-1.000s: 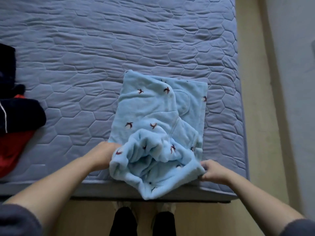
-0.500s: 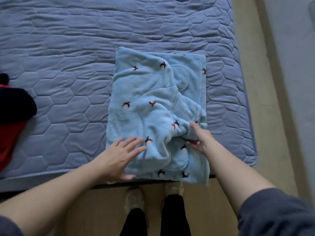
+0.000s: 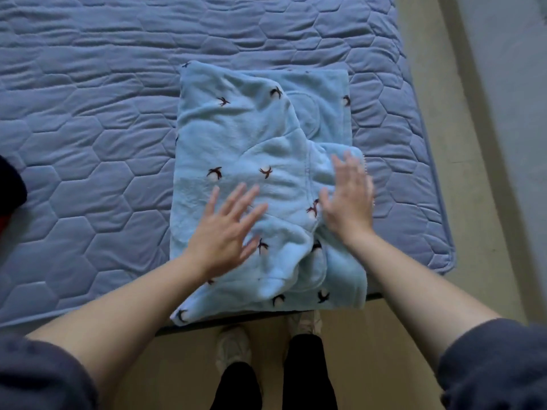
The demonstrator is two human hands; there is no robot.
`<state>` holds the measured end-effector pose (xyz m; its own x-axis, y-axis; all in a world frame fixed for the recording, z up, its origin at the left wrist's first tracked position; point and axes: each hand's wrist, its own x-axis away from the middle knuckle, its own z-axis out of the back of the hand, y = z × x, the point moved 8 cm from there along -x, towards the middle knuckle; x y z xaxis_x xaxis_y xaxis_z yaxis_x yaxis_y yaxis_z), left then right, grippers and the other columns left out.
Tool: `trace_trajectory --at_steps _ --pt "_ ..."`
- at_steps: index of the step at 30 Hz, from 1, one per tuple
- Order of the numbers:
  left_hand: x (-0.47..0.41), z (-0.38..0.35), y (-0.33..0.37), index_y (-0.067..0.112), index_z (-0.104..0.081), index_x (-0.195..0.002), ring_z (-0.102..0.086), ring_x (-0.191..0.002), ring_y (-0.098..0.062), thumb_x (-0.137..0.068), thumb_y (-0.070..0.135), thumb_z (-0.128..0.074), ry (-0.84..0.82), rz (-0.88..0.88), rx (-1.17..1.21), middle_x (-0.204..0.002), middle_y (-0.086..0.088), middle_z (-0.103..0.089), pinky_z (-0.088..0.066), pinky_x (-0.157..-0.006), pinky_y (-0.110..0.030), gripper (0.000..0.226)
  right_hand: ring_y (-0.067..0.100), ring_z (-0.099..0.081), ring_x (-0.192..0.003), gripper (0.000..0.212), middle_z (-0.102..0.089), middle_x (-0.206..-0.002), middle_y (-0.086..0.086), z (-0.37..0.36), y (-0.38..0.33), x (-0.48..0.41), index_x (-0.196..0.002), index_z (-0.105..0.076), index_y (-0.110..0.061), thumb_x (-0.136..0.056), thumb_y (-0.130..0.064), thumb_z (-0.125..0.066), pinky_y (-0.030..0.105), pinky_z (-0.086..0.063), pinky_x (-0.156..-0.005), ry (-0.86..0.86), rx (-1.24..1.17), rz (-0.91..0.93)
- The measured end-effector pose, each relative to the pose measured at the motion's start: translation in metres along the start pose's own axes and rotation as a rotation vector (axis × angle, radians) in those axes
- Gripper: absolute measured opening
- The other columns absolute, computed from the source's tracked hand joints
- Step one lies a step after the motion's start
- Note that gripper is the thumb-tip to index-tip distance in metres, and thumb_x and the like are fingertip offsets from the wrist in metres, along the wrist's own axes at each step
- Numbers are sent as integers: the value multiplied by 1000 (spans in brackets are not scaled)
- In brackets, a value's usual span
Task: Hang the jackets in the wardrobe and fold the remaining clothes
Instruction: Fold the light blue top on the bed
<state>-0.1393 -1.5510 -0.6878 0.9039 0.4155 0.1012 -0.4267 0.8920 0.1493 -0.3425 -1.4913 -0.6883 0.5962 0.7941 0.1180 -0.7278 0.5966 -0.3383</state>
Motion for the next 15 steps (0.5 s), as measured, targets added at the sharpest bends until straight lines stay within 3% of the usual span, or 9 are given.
trace_trajectory --at_steps 3,5,11,15 --pt "-30 -15 -44 27 -14 -152 -2 -147 -34 -88 59 -25 -10 267 -33 -161 -9 -5 1 -109 -66 72 24 5 -149 67 1 -162 -2 -53 -35 -5 -152 -12 -35 -94 -44 -43 59 3 -113 -164 104 194" --pt "-33 -44 -70 34 -3 -152 9 -147 -31 -86 66 -21 -88 372 -72 -161 -7 6 7 -108 -66 75 26 11 -148 66 9 -162 -5 -89 -26 -12 -151 -4 -42 -94 -56 -34 64 5 -111 -253 232 199" --pt "-17 -78 -88 31 -6 -152 1 -148 -25 -85 66 -16 -107 362 -147 -161 -4 -3 11 -110 -60 77 28 2 -148 69 2 -162 0 -113 22 -12 -151 -4 -43 -89 -62 -30 62 3 -112 -228 344 170" --pt "22 -60 -75 18 -17 -152 -8 -147 -30 -90 46 -24 -149 247 -128 -160 -11 -13 -7 -111 -64 68 32 -3 -148 68 -1 -162 6 -83 40 26 -152 -7 -34 -95 -47 -42 61 0 -114 -256 336 164"
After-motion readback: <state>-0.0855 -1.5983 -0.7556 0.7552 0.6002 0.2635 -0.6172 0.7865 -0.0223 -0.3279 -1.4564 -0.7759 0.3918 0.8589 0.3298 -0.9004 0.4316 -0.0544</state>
